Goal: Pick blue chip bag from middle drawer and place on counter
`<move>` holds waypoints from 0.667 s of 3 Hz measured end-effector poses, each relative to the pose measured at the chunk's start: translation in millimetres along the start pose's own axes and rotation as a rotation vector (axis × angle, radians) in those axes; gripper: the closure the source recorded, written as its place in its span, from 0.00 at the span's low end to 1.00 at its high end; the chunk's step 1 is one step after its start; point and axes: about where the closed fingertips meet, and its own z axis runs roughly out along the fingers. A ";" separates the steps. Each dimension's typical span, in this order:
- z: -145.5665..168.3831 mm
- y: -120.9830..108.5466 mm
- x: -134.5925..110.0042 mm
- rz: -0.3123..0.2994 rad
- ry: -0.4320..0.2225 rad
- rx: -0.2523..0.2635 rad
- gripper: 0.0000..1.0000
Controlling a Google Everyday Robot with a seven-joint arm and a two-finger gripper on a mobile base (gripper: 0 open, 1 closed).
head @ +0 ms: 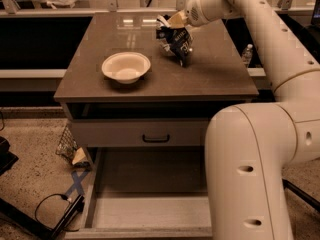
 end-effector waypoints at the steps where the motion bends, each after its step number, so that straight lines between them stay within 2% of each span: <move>1: 3.8 1.7 1.7 0.001 0.004 -0.006 0.59; 2: 7.8 3.3 2.9 0.002 0.007 -0.011 0.35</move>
Offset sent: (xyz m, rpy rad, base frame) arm 0.0001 0.0025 -0.0029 -0.0006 0.0051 0.0043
